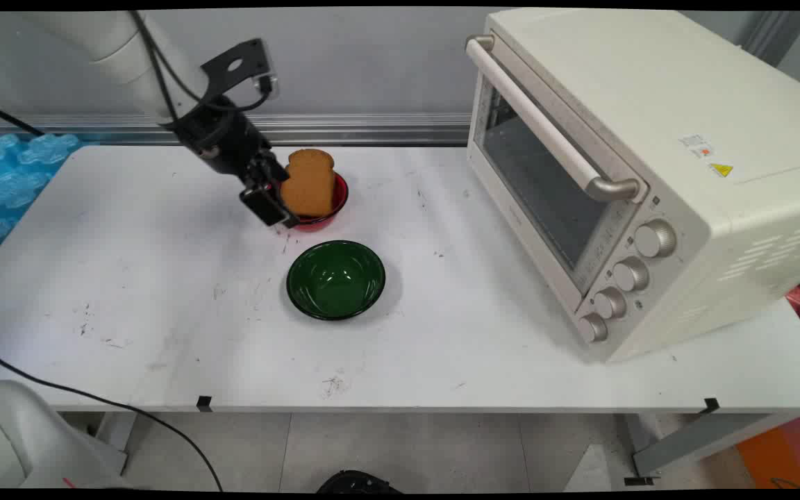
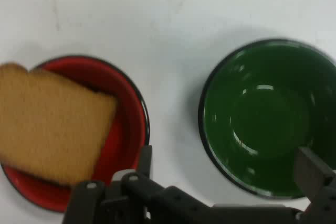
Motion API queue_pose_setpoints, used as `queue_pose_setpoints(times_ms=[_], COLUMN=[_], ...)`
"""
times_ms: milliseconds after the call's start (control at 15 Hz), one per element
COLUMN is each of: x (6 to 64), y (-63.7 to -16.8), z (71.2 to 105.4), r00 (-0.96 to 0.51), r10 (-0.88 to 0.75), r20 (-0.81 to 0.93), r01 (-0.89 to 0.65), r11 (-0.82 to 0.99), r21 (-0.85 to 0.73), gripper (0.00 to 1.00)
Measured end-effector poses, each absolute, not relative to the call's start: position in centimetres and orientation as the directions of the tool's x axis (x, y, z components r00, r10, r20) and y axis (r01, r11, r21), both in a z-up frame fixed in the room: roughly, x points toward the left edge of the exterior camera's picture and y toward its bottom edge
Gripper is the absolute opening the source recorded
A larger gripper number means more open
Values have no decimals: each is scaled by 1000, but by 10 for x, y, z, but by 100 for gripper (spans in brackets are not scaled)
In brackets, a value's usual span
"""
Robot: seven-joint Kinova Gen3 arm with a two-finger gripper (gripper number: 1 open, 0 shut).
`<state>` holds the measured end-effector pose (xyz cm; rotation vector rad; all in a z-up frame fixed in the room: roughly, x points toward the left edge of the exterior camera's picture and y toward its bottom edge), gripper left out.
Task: Open the oven
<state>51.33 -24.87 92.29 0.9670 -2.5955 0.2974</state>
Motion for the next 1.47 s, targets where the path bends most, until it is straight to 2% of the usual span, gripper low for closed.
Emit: queue_pose_setpoints(times_ms=[1200, 1267, 1467], x=[420, 415, 403], y=[-329, -334, -347], z=[975, 979, 987], r00=[-711, -709, -702], r10=[-484, -478, -463], r20=[510, 518, 541], r01=[-610, -609, -609], r11=[785, 786, 785], r21=[-105, -109, -118], gripper=[100, 0, 0])
